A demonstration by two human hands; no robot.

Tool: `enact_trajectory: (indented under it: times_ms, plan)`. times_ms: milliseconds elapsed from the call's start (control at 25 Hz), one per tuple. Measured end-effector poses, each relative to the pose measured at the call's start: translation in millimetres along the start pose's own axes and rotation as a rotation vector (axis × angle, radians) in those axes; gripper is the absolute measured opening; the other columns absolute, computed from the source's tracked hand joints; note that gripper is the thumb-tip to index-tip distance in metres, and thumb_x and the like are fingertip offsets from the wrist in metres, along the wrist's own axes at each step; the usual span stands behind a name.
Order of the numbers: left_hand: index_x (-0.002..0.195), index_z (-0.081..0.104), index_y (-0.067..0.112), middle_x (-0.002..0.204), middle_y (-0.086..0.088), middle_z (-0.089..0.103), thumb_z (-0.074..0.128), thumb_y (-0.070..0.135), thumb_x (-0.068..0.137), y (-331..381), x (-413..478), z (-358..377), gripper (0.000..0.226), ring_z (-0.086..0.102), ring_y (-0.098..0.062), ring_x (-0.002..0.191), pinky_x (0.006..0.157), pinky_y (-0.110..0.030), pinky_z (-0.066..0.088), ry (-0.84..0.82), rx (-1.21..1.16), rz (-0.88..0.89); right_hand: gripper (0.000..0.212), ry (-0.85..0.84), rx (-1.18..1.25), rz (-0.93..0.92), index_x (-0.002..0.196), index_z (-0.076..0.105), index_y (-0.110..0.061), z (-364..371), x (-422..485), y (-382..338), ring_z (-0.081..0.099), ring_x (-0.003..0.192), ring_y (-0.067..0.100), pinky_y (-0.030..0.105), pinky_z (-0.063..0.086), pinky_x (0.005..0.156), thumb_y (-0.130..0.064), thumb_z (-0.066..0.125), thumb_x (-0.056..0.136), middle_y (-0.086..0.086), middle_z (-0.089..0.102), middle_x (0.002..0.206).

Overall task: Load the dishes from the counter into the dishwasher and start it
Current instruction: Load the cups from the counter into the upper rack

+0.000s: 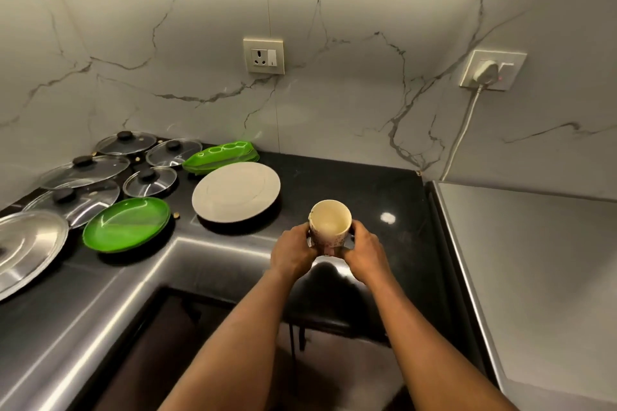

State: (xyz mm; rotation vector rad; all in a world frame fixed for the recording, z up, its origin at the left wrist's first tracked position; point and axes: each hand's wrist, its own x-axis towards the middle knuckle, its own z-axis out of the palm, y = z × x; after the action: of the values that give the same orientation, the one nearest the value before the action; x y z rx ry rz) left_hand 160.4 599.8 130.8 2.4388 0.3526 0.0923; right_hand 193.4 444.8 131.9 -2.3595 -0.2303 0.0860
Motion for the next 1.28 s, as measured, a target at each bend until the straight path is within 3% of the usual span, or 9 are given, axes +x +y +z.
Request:
enact_trajectory:
  times_ms: [280,560,720,1000,1280]
  plan:
    - [0.122,0.062,0.027,0.12,0.001,0.069,0.073,0.032,0.082,2.5,-124.3,5.0,0.042,0.063,-0.025,0.111,0.087,-0.042,0.054,0.032,0.05,-0.058,0.066,-0.054,0.023,-0.047,0.132,0.051,-0.024,-4.9,-108.6,14.8,0.06,0.114,0.023,0.036,0.05,0.089,-0.032,0.082,0.074,0.002,0.064,0.126]
    - [0.122,0.061,0.027,0.113,0.001,0.071,0.074,0.028,0.084,4.4,-227.1,-4.2,0.04,0.066,-0.024,0.102,0.077,-0.036,0.052,0.023,0.096,-0.102,0.072,-0.058,0.064,-0.072,0.133,0.048,-0.027,-5.4,-205.6,18.9,0.062,0.11,0.022,0.041,0.053,0.087,-0.035,0.083,0.071,0.0,0.065,0.122]
    - [0.122,0.063,0.025,0.114,-0.001,0.071,0.075,0.037,0.08,1.8,-294.0,-1.4,0.045,0.065,-0.027,0.105,0.081,-0.038,0.052,0.019,0.044,-0.104,0.082,-0.069,0.052,-0.051,0.138,0.046,-0.025,-6.9,-269.6,26.1,0.059,0.116,0.024,0.042,0.051,0.091,-0.04,0.084,0.068,0.003,0.062,0.128]
    - [0.124,0.06,0.026,0.111,0.003,0.071,0.074,0.037,0.083,-6.1,-428.7,38.5,0.044,0.066,-0.021,0.1,0.085,-0.04,0.055,-0.066,-0.007,-0.085,0.074,-0.049,0.04,0.021,0.139,0.045,-0.028,-9.6,-420.6,63.3,0.062,0.113,0.024,0.041,0.053,0.088,-0.036,0.081,0.074,0.002,0.065,0.124]
    - [0.124,0.061,0.026,0.111,0.002,0.072,0.08,0.045,0.076,19.5,-502.1,80.4,0.055,0.067,-0.022,0.1,0.085,-0.045,0.057,-0.163,-0.034,-0.076,0.078,-0.061,0.047,0.076,0.138,0.046,-0.025,-45.0,-499.9,107.9,0.064,0.106,0.025,0.043,0.055,0.083,-0.04,0.082,0.071,0.003,0.067,0.121]
